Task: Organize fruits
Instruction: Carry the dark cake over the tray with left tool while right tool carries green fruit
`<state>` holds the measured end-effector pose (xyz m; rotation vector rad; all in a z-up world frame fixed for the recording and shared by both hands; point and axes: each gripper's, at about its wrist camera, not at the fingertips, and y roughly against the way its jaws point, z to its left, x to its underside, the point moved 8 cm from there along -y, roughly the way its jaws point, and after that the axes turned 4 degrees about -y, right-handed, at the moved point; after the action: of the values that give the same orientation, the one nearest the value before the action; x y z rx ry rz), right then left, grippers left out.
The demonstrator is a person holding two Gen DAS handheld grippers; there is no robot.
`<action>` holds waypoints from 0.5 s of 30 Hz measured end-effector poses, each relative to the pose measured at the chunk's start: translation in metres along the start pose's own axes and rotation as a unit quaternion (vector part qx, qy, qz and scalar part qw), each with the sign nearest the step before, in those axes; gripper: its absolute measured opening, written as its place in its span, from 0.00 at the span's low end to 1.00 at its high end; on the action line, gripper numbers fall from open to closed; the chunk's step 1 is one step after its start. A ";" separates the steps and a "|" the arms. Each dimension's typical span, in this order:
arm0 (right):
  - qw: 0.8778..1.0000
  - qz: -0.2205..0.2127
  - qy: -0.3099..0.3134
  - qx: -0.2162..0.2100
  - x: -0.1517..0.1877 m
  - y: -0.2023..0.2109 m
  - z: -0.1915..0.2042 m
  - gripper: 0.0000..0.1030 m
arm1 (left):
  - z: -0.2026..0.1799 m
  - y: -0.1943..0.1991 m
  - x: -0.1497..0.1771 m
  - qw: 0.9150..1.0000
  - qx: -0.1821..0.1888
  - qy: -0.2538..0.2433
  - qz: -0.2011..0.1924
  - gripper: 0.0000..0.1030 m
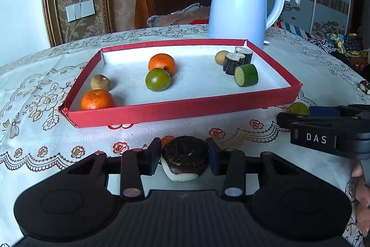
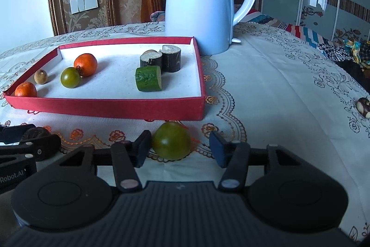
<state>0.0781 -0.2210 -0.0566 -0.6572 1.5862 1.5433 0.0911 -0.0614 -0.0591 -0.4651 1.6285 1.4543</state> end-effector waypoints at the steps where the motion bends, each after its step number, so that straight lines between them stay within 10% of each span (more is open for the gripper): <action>1: 1.000 0.000 0.000 0.000 0.000 0.000 0.000 0.47 | 0.000 0.000 0.000 1.000 0.000 0.000 0.000 0.40; 15: 1.000 -0.011 0.002 -0.018 -0.001 0.003 0.003 0.30 | 0.003 -0.001 0.000 1.000 -0.008 0.002 -0.002 0.39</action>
<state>0.0765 -0.2175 -0.0536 -0.6951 1.5516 1.5597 0.0928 -0.0592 -0.0592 -0.4808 1.6194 1.4648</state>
